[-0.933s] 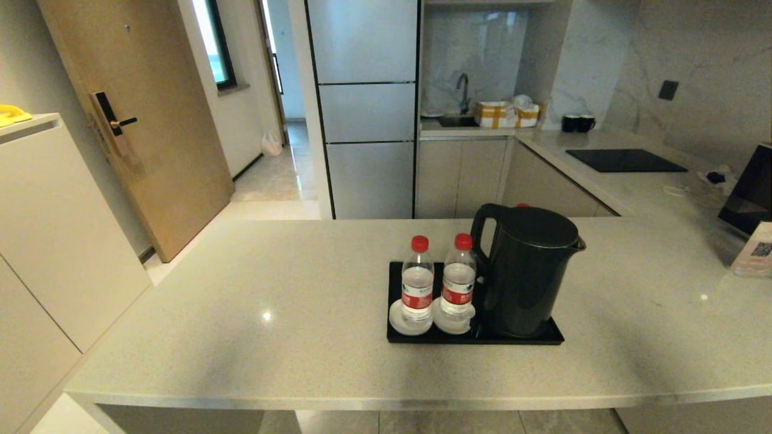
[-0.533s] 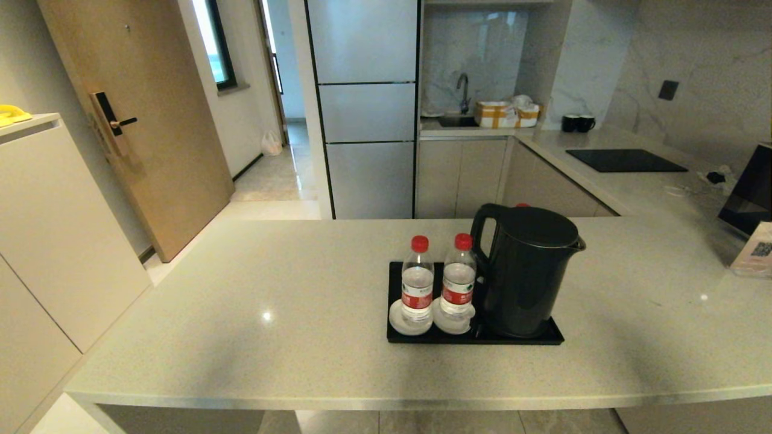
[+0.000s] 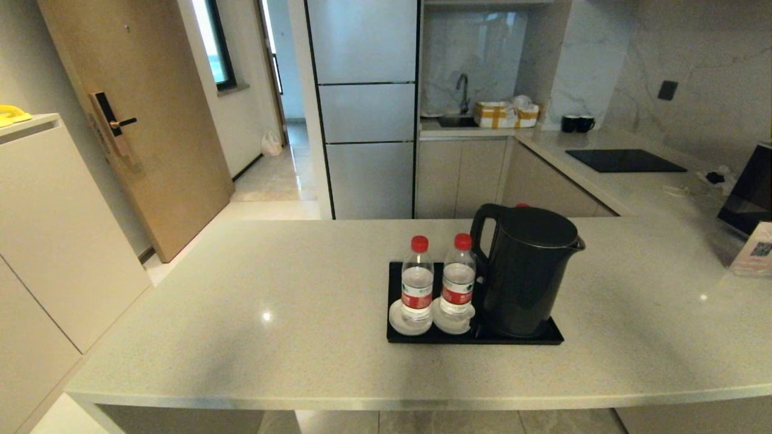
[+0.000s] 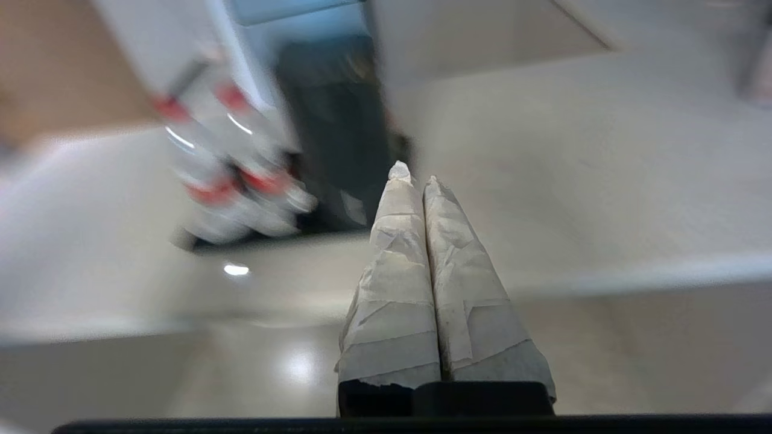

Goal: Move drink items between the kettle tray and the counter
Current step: Pick up the bottled water

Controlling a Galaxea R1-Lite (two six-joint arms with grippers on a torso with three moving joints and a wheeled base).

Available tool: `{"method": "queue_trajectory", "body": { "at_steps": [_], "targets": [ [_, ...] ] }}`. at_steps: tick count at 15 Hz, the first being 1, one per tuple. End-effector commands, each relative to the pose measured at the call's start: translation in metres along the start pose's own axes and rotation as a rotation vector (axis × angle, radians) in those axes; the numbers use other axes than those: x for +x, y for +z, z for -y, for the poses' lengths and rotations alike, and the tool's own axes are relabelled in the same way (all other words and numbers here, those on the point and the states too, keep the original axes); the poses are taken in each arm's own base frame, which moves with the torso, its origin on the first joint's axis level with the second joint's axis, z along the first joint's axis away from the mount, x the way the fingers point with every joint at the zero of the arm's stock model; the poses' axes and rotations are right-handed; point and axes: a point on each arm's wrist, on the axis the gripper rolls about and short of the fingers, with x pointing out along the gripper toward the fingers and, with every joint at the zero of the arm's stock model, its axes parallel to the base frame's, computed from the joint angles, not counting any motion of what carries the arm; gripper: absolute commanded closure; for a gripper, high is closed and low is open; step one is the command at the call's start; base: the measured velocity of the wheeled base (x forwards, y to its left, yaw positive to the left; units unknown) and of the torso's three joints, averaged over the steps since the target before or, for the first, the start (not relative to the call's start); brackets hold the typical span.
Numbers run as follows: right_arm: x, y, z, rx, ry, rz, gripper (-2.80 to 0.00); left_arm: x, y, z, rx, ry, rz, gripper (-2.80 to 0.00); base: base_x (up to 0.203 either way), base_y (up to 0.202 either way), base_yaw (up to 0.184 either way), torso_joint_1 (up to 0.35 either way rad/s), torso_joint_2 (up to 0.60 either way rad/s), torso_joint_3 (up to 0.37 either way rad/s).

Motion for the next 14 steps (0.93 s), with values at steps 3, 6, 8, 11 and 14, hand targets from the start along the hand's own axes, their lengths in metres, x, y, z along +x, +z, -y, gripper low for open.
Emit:
{"method": "queue_trajectory", "body": {
  "at_steps": [3,6,8,11,14],
  "targets": [
    [0.098,0.065,-0.018,0.159,0.284,-0.413,0.0,0.0,0.0,0.0,0.0,0.002,-0.001,0.0,0.0,0.0,0.0,0.0,0.0,0.0],
    [0.189,0.042,-0.031,0.208,0.45,-0.677,0.0,0.0,0.0,0.0,0.0,0.002,0.0,0.0,0.0,0.0,0.0,0.0,0.0,0.0],
    [0.243,0.018,-0.04,0.163,0.489,-0.7,0.0,0.0,0.0,0.0,0.0,0.0,0.0,0.0,0.0,0.0,0.0,0.0,0.0,0.0],
    [0.303,-0.019,-0.063,-0.021,0.537,-0.607,0.0,0.0,0.0,0.0,0.0,0.002,0.001,0.0,0.0,0.0,0.0,0.0,0.0,0.0],
    [0.319,-0.039,-0.11,-0.151,0.68,-0.471,0.0,0.0,0.0,0.0,0.0,0.001,-0.001,0.0,0.0,0.0,0.0,0.0,0.0,0.0]
  ]
}}
